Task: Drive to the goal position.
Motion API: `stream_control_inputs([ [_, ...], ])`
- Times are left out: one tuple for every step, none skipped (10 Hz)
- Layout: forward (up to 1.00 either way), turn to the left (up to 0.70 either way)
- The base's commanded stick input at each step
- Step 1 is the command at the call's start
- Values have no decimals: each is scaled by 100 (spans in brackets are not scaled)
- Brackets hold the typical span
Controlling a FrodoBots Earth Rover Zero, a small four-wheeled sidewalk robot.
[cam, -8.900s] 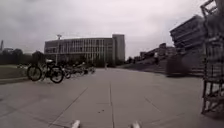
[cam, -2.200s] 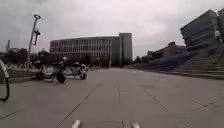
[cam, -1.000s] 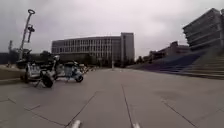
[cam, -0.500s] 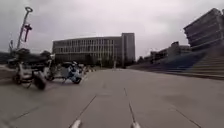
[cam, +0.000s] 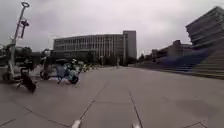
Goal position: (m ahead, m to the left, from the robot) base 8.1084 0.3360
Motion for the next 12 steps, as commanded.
stream_control_inputs([
  [85,0],
  [85,0],
  [85,0],
  [85,0],
  [85,0],
  [85,0],
  [85,0],
  [85,0],
  [85,0],
  [85,0],
  [85,0],
  [85,0],
])
